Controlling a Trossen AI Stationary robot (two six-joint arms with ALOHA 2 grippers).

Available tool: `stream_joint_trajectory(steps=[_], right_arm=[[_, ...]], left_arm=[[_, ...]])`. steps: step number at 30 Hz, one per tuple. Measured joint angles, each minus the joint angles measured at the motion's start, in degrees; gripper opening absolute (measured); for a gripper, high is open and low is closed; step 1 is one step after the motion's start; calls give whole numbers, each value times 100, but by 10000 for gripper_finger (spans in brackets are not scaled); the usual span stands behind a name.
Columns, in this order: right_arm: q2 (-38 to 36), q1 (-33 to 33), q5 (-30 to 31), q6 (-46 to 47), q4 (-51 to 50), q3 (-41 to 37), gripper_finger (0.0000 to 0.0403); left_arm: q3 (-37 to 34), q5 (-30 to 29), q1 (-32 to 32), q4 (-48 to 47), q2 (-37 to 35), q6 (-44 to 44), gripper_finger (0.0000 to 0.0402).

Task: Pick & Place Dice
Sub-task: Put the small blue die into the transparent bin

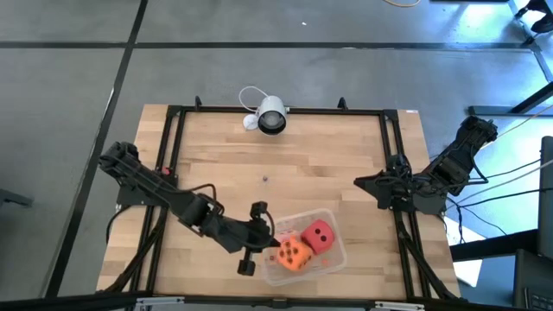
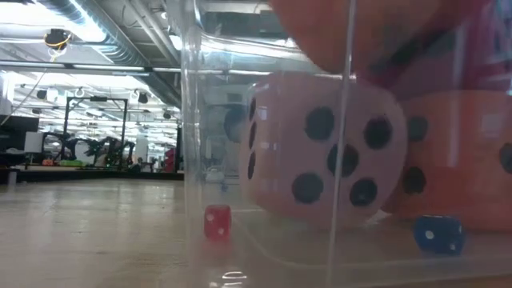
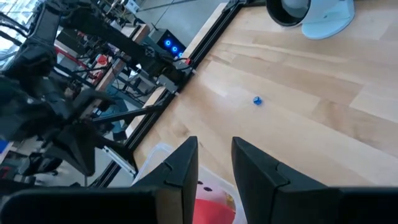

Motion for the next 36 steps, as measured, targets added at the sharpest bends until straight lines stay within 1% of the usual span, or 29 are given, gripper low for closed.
stream_joint_trajectory(steps=[10, 22, 23, 25, 26, 28, 29, 30, 31, 32, 34, 36], right_arm=[[0, -2, -81, -13, 2, 0, 98], [0, -1, -113, -52, 1, 0, 97], [0, 0, -131, -51, -1, 0, 97], [0, -1, -142, -72, 1, 0, 97], [0, -1, -142, -78, -1, 0, 97], [0, -1, -142, -95, 0, 0, 97], [0, -1, -142, -95, -1, 0, 97], [0, -1, -142, -97, 1, 0, 97], [0, -2, -142, -102, 1, 0, 97], [0, 0, -142, -119, -1, 0, 97], [0, -1, -140, -149, 1, 0, 97], [0, -2, -138, -182, -1, -2, 97]], left_arm=[[0, -14, 35, 133, -42, 30, 1], [0, -213, 123, 103, -138, -13, 0], [0, -263, 146, 100, -163, -66, 0], [0, -547, 187, 40, -246, -326, 1], [0, -782, 217, -81, -290, -551, 2], [2, -1421, 330, -430, -387, -1284, 3], [2, -1643, 417, -708, -432, -1706, 4], [2, -1719, 528, -993, -473, -2075, 4], [2, -1662, 661, -1260, -499, -2319, 4], [2, -1469, 803, -1517, -521, -2381, 6], [2, -1065, 1048, -2044, -529, -2316, 15], [2, -923, 1264, -2458, -525, -2131, 33]])
